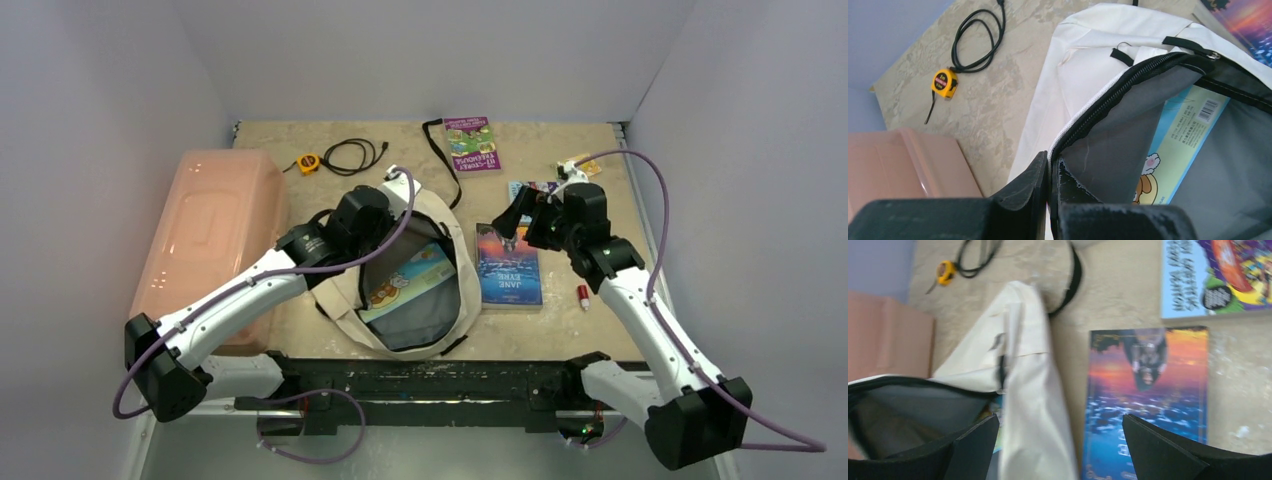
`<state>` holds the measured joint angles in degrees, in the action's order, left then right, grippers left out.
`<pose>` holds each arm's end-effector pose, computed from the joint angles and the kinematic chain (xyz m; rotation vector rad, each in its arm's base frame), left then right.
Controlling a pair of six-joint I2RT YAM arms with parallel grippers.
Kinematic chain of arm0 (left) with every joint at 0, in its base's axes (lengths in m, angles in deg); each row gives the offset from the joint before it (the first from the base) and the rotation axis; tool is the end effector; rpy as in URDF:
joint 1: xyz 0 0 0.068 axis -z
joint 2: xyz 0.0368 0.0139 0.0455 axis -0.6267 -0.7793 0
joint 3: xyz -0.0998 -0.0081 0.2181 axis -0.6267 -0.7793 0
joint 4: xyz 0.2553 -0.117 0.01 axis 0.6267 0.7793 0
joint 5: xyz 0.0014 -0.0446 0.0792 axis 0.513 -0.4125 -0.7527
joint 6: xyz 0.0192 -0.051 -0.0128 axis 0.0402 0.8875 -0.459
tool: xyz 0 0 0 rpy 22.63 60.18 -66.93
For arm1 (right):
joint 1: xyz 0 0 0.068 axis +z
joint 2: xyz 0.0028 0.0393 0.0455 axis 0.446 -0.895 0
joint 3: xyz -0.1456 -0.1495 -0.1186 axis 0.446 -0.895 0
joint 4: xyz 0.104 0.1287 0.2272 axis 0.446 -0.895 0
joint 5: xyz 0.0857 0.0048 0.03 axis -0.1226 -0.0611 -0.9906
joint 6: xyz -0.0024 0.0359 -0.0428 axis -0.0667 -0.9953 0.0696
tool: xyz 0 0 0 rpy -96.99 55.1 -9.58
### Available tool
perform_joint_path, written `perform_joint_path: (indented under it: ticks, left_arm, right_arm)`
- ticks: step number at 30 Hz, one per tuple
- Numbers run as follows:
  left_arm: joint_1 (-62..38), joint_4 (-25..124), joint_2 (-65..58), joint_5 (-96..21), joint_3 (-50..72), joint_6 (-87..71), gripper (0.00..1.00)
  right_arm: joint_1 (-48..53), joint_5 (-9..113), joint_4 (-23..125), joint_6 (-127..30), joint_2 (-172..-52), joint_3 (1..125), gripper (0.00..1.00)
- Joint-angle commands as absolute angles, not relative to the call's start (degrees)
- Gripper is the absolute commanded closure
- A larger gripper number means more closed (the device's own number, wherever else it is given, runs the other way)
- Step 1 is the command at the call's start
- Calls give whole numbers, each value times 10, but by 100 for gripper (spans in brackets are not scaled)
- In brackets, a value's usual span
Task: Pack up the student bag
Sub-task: Place the book in the student bag, then pick up the book from the center of the board.
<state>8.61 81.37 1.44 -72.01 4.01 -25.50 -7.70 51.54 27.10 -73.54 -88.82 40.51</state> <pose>0.2163 -0.2102 0.3036 0.7102 1.9850 0.0670 0.2494 0.0904 0.2922 0.1611 2.1401 0.6750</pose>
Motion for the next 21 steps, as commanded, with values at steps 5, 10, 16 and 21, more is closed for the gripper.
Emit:
perform_joint_path:
  ticks: [5, 10, 16, 21]
  left_arm:
    - [43, 887, 52, -601, 75, -248, 100]
    - [43, 944, 39, -468, 122, -160, 93]
    - [43, 839, 60, -374, 115, -12, 29]
    - [66, 719, -4, -279, 152, 72, 14]
  right_arm:
    - [-213, 436, 371, -726, -947, 297, 1]
    - [-251, 438, 375, -712, -988, 289, 1]
    - [-256, 459, 364, -694, -1007, 279, 5]
    - [-257, 511, 342, -681, -1021, 288, 15]
